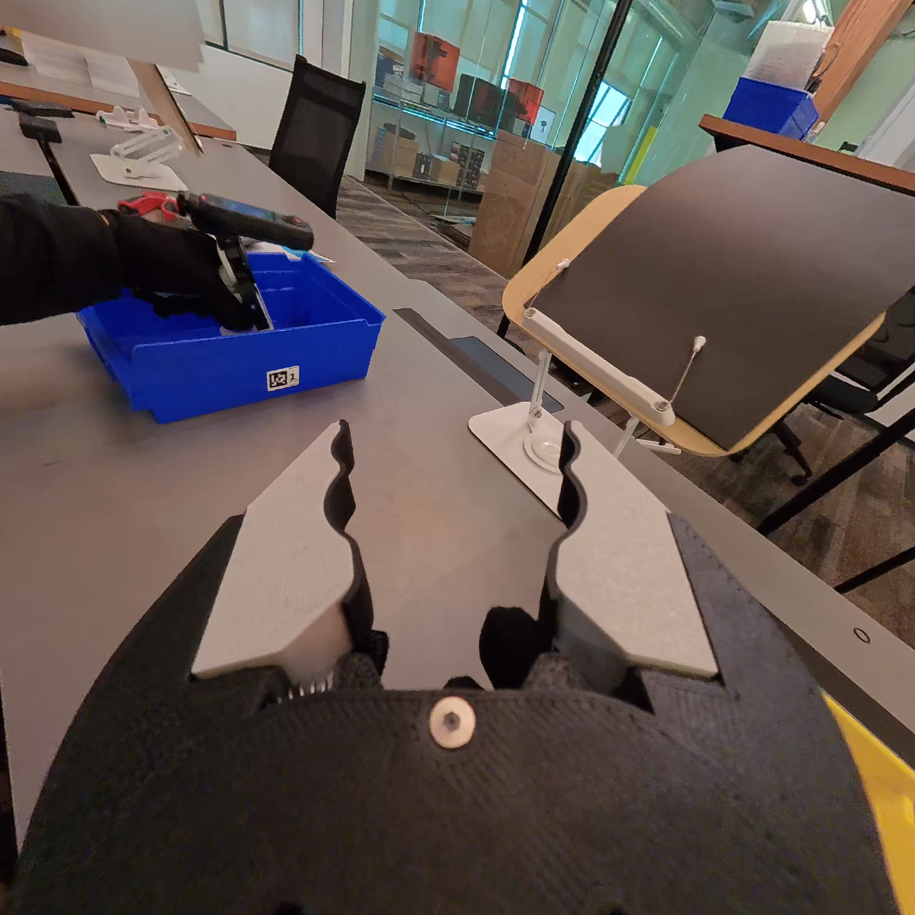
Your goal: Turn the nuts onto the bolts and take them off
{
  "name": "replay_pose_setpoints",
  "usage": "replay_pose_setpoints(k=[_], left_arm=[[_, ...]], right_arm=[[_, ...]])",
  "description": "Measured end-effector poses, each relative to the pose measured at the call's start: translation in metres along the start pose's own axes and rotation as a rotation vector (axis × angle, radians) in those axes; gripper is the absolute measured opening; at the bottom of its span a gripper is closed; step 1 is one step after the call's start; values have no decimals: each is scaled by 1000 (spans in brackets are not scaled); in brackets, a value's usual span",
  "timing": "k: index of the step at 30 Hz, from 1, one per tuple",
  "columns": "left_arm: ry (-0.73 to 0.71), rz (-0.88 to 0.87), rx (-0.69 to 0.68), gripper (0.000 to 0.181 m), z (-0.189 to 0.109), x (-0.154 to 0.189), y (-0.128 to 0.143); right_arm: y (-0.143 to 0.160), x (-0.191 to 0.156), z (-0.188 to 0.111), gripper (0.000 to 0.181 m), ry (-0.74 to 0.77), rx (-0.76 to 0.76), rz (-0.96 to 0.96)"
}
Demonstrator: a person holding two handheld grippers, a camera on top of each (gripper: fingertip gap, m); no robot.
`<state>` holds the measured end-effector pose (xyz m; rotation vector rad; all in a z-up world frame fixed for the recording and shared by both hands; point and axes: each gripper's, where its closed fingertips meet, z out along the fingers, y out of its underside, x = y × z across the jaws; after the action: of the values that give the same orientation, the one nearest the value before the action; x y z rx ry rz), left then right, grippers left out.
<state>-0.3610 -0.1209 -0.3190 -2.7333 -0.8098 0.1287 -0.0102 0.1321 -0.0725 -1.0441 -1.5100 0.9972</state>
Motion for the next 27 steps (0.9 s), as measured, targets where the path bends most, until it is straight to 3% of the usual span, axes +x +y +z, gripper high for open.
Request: replay_pose_setpoints(k=[2, 7, 12, 16, 19, 21, 27], left_arm=[[-2, 5, 41, 11, 1, 0, -5], [-10, 49, 120, 8, -5, 2, -10], [-12, 103, 358, 8, -49, 16, -37], [21, 286, 640, 8, -108, 72, -63], [16, 449, 798, 8, -150, 119, -68], [42, 552, 892, 8, -173, 154, -66], [68, 763, 1026, 8, -205, 229, -45]], right_arm=[[-1, -4, 2, 83, -7, -6, -12], [1, -12, 7, 73, -36, -35, -8], [-5, -35, 19, 44, -160, -54, 87], [-18, -65, 38, 35, -318, -39, 219], [-27, -79, 56, 27, -387, -7, 312], [-27, -89, 70, 33, -418, -11, 376], [-30, -119, 107, 39, -466, -11, 467]])
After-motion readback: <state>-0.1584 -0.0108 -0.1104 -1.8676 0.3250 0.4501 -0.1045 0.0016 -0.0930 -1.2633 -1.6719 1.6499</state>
